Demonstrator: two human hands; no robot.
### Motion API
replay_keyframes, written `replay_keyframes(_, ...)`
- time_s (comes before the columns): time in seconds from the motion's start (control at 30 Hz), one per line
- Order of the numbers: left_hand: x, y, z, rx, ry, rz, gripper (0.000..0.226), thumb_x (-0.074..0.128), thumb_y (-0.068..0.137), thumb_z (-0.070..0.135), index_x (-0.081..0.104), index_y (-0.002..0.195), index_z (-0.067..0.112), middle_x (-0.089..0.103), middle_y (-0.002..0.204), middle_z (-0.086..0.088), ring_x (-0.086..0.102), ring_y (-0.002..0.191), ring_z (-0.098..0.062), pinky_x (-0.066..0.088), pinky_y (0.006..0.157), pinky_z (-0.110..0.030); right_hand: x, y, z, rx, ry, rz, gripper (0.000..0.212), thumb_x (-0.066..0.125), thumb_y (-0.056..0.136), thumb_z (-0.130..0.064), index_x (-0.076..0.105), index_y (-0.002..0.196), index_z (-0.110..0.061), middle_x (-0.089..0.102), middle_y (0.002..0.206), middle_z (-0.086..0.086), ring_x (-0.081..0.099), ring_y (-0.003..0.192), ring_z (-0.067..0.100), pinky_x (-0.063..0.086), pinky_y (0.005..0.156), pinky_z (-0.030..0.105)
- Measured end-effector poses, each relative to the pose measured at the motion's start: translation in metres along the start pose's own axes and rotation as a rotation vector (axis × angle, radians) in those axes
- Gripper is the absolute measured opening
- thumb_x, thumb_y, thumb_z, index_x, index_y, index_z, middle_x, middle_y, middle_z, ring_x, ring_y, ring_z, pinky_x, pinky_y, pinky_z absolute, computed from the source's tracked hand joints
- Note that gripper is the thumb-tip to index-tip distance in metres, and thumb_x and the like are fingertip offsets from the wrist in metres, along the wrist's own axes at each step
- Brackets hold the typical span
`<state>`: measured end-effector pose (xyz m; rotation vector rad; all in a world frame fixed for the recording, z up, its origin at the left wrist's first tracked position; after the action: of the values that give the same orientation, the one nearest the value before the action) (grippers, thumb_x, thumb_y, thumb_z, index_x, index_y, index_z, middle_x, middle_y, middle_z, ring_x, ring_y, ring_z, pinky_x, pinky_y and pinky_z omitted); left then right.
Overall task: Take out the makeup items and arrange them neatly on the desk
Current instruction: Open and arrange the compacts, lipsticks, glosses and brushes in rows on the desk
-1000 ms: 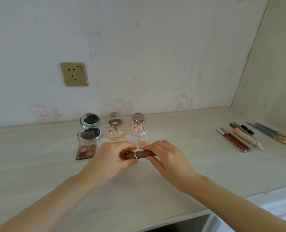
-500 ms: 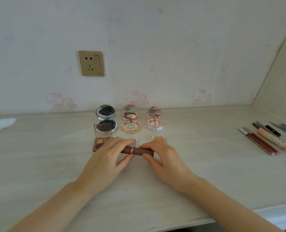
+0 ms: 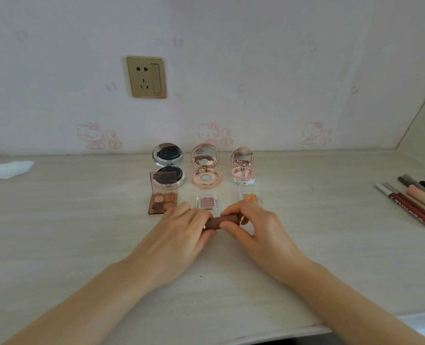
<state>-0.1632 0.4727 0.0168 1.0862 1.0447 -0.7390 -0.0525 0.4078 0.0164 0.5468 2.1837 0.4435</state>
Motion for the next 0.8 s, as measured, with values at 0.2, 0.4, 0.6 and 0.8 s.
replay_keyframes(0.2,-0.001,-0.002,0.002,0.017,-0.048,0.055,0.025,0.038,0.098,0.032,0.054,0.106,0.014,0.054,0.095,0.004,0.049,0.089,-0.016,0.035,0.075,-0.024,0.0,-0.001,-0.005,-0.034,-0.002,-0.018,0.013,0.061,0.091,-0.026,0.066,0.104,-0.026,0.063,0.091,-0.017,0.049,0.086,0.0,0.038,0.077,0.011)
replay_keyframes(0.4,-0.011,-0.002,0.003,0.04,-0.074,0.083,0.028,0.04,0.094,0.044,0.051,0.089,0.019,0.033,0.068,0.016,0.03,0.068,-0.003,0.024,0.058,-0.022,0.0,-0.002,-0.009,-0.057,0.055,-0.072,0.017,0.06,0.091,-0.022,0.069,0.105,-0.025,0.061,0.086,-0.021,0.051,0.092,0.005,0.041,0.079,0.017)
replay_keyframes(0.6,-0.005,-0.001,-0.004,0.018,-0.172,0.053,0.03,0.038,0.092,0.055,0.049,0.092,0.028,0.041,0.066,0.011,0.04,0.066,-0.007,0.033,0.058,-0.017,0.001,-0.002,-0.01,-0.075,0.047,-0.085,0.019,0.058,0.09,-0.025,0.069,0.106,-0.024,0.06,0.086,-0.02,0.05,0.093,0.006,0.038,0.079,0.012)
replay_keyframes(0.8,-0.004,-0.004,-0.013,-0.016,-0.227,0.05,0.034,0.038,0.087,0.064,0.051,0.099,0.035,0.05,0.075,0.006,0.051,0.071,-0.01,0.045,0.065,-0.032,-0.002,-0.006,-0.017,-0.168,-0.002,-0.03,0.019,0.062,0.089,-0.023,0.067,0.108,-0.024,0.052,0.084,-0.029,0.047,0.09,0.001,0.037,0.081,0.012)
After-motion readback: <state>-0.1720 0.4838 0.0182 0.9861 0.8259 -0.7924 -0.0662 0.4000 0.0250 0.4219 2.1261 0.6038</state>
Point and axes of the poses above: each hand's wrist, its own y-axis towards the middle knuckle, its own x-axis out of the palm, z = x × y, the point moved 8 cm from there along y, towards the middle knuckle
